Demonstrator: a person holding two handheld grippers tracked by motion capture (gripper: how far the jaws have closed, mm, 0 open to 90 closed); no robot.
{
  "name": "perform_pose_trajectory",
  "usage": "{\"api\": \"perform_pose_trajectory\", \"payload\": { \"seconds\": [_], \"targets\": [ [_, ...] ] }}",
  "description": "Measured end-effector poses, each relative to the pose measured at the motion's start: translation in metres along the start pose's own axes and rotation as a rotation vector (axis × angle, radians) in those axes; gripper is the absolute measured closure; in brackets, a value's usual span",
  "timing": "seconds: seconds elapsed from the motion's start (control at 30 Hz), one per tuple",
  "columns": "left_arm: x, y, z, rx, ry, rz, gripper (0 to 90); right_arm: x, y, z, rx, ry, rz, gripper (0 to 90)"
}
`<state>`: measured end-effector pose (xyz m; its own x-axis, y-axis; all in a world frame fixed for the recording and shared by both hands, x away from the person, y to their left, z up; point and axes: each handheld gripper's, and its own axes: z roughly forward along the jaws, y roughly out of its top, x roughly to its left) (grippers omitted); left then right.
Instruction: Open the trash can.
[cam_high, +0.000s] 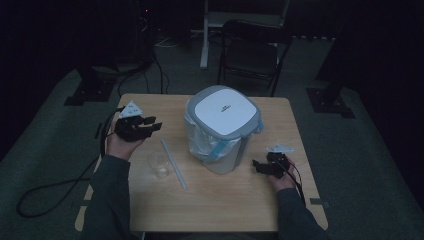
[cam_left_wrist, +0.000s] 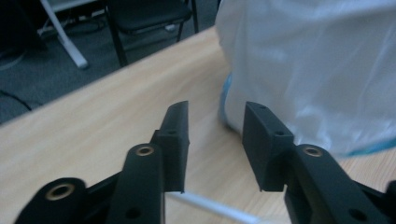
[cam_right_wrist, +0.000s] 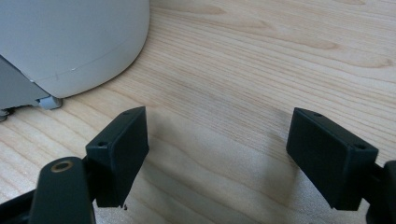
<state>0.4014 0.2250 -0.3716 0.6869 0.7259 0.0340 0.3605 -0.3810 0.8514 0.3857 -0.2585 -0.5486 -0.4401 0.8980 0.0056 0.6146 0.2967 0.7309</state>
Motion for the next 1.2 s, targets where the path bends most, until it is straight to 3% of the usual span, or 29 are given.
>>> {"api": "perform_pose_trajectory", "payload": {
  "seconds": [0.3,0.47,0.83,1.2],
  "targets": [
    [-0.01,0.051,0.008,-0.045,-0.047,0.05,82.3,0.0,0.0,0.0,0.0,0.0,-0.001,19.8],
    [-0.009,0.066,0.019,-0.054,-0.063,0.035,90.0,0.0,0.0,0.0,0.0,0.0,0.0,19.8],
    [-0.014,0.091,0.049,-0.074,-0.152,0.023,90.0,0.0,0.0,0.0,0.0,0.0,0.0,19.8],
    [-0.02,0.108,0.081,-0.071,-0.161,0.003,90.0,0.0,0.0,0.0,-0.001,-0.004,0.001,19.9]
  ]
}}
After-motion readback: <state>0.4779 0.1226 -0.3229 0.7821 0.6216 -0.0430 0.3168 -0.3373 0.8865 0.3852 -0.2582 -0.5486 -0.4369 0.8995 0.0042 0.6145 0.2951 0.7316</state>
